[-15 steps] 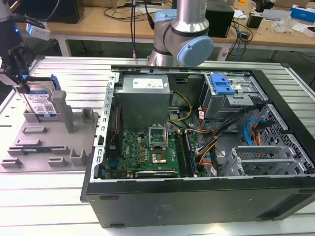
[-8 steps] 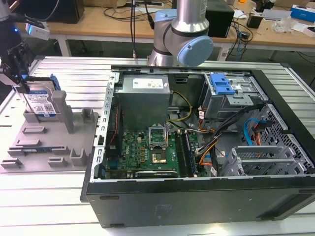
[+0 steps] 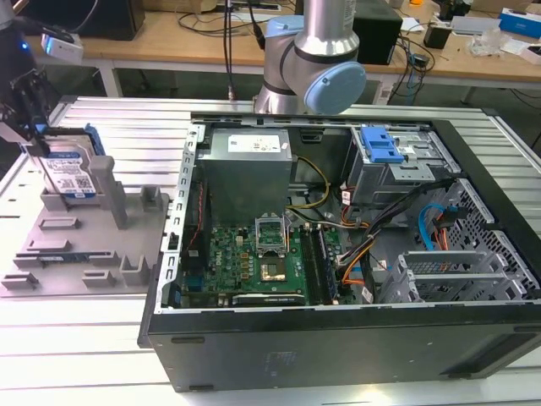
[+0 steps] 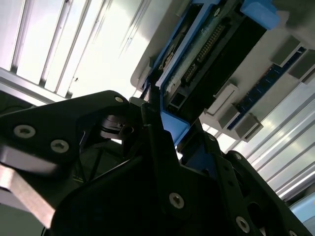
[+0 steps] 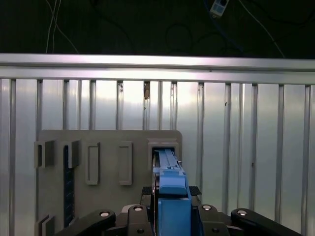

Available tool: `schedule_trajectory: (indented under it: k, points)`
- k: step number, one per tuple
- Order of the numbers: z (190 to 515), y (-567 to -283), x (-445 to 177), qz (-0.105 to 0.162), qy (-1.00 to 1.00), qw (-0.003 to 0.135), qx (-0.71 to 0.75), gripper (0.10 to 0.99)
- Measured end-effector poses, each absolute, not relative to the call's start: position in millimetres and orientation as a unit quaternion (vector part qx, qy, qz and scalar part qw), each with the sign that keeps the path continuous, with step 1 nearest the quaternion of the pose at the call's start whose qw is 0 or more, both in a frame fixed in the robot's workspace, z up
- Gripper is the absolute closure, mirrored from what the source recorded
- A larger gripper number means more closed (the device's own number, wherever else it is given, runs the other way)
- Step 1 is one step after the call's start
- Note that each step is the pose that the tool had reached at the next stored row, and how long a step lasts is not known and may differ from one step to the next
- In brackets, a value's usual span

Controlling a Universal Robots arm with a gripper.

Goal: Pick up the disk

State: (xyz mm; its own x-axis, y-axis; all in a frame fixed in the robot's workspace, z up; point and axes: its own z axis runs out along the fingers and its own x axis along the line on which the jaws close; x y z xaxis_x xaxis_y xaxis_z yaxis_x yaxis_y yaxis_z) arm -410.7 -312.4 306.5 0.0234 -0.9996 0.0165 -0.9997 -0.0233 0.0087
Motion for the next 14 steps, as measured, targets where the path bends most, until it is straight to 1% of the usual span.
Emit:
schedule_trajectory:
  k: [14]
  points:
    - [337.0,-312.4,-411.5,0.011,-0.699,0.000,0.715,0.718]
